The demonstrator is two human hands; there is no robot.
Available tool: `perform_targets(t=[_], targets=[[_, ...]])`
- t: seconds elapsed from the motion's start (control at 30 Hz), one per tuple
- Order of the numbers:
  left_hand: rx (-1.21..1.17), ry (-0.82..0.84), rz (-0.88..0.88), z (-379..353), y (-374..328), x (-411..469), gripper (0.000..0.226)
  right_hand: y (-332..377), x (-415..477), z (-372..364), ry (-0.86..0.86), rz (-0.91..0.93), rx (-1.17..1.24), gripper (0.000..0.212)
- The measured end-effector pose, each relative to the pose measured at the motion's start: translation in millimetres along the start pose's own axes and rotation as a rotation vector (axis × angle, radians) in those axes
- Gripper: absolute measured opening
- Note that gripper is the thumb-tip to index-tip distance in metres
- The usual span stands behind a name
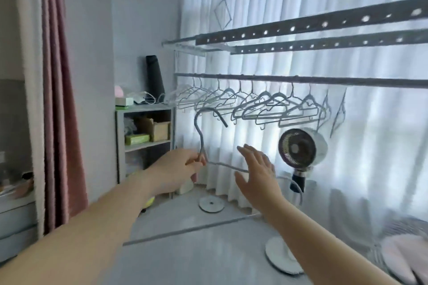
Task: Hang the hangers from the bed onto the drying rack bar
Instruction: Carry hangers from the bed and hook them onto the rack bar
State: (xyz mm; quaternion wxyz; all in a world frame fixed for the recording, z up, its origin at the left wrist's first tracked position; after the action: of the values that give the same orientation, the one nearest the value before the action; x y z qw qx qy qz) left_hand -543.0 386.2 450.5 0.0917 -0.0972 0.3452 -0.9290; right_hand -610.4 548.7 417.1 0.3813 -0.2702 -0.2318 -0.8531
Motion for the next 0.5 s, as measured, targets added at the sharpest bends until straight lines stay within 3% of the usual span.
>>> perform_targets(t=[0.17,0.5], targets=[[-0.059,0.136,-0.178,-64,-81,17,0.016,-79,-37,56,0.037,-0.201,-0.08,0.027],[-0.03,0.242,-0.389,-173,-185,109,0.016,-223,-62,116,-0.052,-0.429,-0.139,0.027]])
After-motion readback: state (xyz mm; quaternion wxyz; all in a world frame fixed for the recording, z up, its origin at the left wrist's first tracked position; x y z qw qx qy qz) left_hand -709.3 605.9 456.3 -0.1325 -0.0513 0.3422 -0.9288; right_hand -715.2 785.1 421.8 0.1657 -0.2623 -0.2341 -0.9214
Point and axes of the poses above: each hand's wrist, its own x-axis towards the middle knuckle, its own z-axis out of the back of the hand, y = z × x, the point moved 2 cm from there along x, towards the middle knuckle, and after that the axes turned 14 degrees about z, right-handed, at the moved point
